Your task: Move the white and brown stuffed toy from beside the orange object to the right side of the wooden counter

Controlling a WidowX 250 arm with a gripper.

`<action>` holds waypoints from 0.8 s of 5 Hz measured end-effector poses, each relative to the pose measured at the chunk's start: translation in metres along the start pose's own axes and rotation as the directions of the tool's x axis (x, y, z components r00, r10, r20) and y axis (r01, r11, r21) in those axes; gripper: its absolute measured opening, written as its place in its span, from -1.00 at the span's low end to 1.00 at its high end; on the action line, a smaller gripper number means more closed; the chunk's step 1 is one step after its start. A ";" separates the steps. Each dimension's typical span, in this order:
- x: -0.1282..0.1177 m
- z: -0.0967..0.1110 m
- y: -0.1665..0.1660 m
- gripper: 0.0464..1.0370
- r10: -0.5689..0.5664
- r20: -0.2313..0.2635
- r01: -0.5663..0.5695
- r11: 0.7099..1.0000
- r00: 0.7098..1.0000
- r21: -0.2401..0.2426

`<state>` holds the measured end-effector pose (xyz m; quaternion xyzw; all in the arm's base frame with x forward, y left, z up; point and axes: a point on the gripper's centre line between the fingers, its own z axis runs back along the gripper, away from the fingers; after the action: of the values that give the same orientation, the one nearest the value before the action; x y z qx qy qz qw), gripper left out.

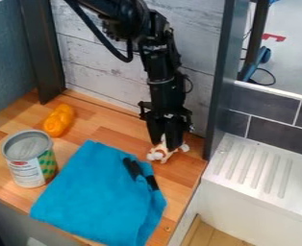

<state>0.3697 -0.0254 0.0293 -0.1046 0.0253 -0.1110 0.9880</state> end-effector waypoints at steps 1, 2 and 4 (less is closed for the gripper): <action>-0.005 0.016 0.003 0.64 0.024 0.008 -0.024 0.998 1.000 0.054; -0.009 0.049 -0.002 0.94 0.061 0.077 -0.068 0.994 0.995 0.090; -0.047 0.099 0.024 0.93 0.242 0.097 -0.256 0.952 0.965 0.169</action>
<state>0.3365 0.0282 0.1219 -0.0148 -0.0090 0.0167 0.9997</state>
